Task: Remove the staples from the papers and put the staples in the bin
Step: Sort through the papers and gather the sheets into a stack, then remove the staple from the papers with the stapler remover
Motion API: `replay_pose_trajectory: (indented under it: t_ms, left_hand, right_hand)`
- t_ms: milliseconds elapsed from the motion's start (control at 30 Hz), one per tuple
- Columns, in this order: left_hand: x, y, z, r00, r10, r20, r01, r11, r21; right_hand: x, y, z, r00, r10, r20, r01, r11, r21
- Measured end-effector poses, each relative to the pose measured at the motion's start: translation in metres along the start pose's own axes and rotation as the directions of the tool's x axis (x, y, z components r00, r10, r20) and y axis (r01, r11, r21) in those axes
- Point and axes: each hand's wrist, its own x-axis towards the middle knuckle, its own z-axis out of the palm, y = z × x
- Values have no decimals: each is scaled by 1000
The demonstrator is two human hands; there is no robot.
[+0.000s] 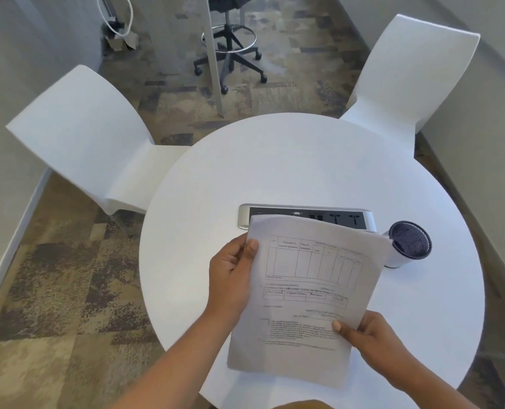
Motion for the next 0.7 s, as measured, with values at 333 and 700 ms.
replay_pose_trajectory:
  t_ms: [333, 700]
  left_hand:
    - [13, -25, -53, 991, -17, -134, 48, 973, 224]
    - [23, -34, -81, 977, -107, -184, 145, 968, 203]
  right_hand:
    - [100, -28, -19, 993, -62, -96, -16, 759, -650]
    - [202, -59, 20, 968, -251, -2, 74, 292, -953]
